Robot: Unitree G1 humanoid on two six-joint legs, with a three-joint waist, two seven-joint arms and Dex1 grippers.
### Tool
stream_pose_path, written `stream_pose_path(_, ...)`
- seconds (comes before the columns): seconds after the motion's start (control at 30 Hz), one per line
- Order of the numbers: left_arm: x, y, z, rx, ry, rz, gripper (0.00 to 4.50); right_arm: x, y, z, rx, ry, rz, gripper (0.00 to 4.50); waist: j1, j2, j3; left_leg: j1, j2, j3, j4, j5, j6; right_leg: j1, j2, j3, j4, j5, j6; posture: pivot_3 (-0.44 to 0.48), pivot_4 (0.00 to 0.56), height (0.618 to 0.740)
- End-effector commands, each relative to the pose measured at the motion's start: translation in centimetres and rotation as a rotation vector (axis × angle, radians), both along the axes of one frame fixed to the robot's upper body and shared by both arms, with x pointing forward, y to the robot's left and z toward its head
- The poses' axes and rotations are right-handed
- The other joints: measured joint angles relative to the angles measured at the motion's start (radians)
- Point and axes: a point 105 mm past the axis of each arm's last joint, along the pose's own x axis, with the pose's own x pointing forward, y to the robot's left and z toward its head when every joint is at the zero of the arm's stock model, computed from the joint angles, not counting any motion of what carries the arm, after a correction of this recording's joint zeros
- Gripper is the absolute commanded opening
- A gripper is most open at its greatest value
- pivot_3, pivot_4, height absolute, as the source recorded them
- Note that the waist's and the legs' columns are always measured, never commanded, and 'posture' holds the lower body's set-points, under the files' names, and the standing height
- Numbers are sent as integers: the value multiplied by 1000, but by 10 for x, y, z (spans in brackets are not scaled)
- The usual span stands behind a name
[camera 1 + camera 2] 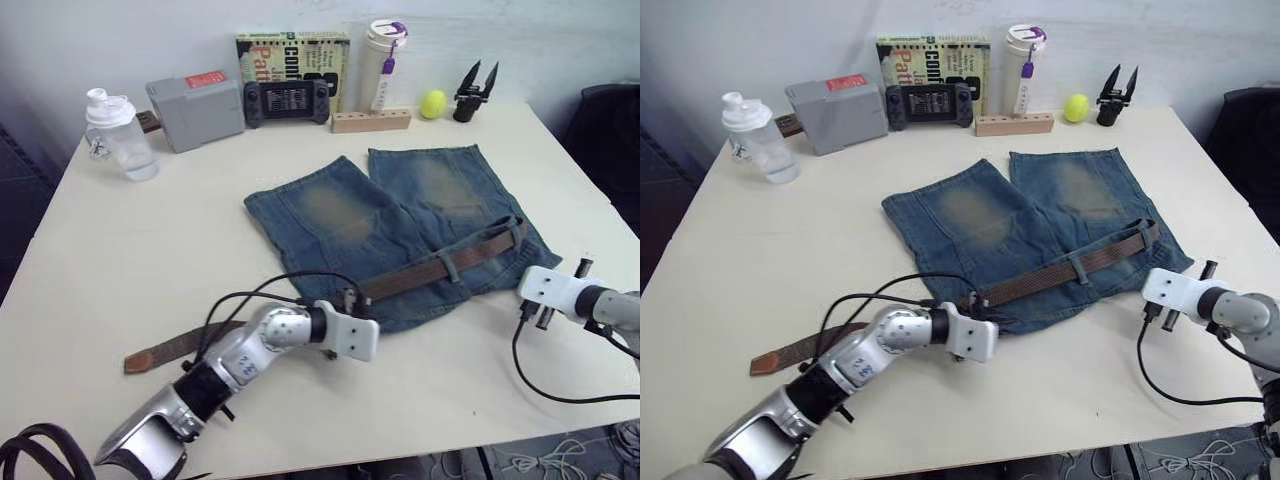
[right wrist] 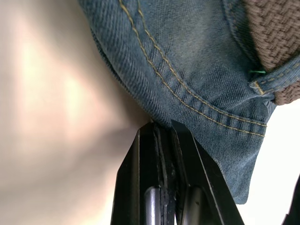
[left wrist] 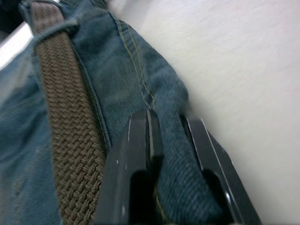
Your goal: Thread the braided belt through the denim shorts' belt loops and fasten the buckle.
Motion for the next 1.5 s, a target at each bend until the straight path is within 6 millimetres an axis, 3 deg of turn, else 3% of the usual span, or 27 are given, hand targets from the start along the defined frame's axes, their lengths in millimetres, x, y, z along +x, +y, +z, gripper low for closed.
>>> stream_pose_path(0.03, 40, 82, -25, 129, -28, 253, 207, 0, 52, -2, 102, 1, 117, 0, -3, 1, -1, 0, 1, -1, 0, 0, -1, 0, 0, 0, 0, 0, -1, 0, 150, 731)
stream_pose_path(0.17, 65, 133, -21, 149, -97, 393, 207, 0, 92, 4, 185, -29, 154, 0, -3, 8, -4, 3, 1, -2, 0, 0, -2, 0, 0, 1, 3, -1, -2, 0, 150, 731)
stream_pose_path(0.37, 79, 161, -20, 162, -152, 457, 207, 1, 122, -2, 229, -39, 147, 0, 4, 21, -11, 7, -3, -3, 0, 1, -2, -1, -1, 1, 5, -1, -2, 0, 150, 731)
stream_pose_path(0.5, 77, 169, -22, 172, -156, 440, 207, 1, 122, -7, 212, -41, 134, 0, 3, 24, -13, 7, -4, -1, 0, 1, -1, -1, -1, 0, 7, -1, -2, 0, 150, 731)
stream_pose_path(0.73, 79, 206, -25, 212, -170, 522, 207, 7, 99, -8, 95, -60, 121, 0, 1, 25, -14, 16, -5, 4, -5, 1, -2, 0, 0, 0, 8, -1, -2, 0, 150, 731)
stream_pose_path(0.9, 73, 197, -26, 148, -138, 497, 207, 8, 115, -8, 152, -60, 196, 0, -2, 26, -14, 18, -4, 6, -6, 1, -1, 0, -1, 2, 9, -1, -2, 0, 150, 731)
stream_pose_path(1.13, 42, 190, -46, 159, -60, 424, 207, 10, 108, -15, 131, -45, 176, 0, -25, 27, -15, 20, -3, 8, -12, 1, -2, -1, -2, 2, 8, -2, -4, 0, 150, 731)
stream_pose_path(1.17, 37, 189, -47, 159, -54, 410, 1229, 11, 108, -15, 136, -47, 172, 0, -27, 28, -15, 20, -3, 10, -14, 1, -2, -1, -2, 2, 7, -2, -4, 0, 150, 731)
stream_pose_path(1.2, 31, 185, -48, 135, -34, 395, 1465, 13, 107, -14, 142, -60, 160, 352, -27, 28, -15, 20, -3, 10, -15, 1, -2, -1, -1, 2, 6, -3, -4, 0, 150, 731)
stream_pose_path(1.27, 19, 178, -48, 82, 17, 376, 2367, 13, 107, -16, 164, -50, 148, 1021, -25, 28, -15, 20, -3, 10, -15, 1, -2, -1, -1, 2, 6, -3, -4, 0, 150, 731)
stream_pose_path(1.43, -16, 173, -48, 16, 152, 344, 4455, 13, 106, -16, 189, -47, 129, 3389, -20, 25, -17, 20, -4, 6, -13, 1, -2, 0, -5, 6, 4, -3, -4, 0, 150, 731)
stream_pose_path(1.5, -34, 175, -48, 6, 230, 325, 4500, 12, 107, -12, 225, -37, 128, 4228, -21, 27, -18, 20, -2, 5, -14, -1, -3, 0, -6, 6, 4, -3, -4, 0, 150, 731)
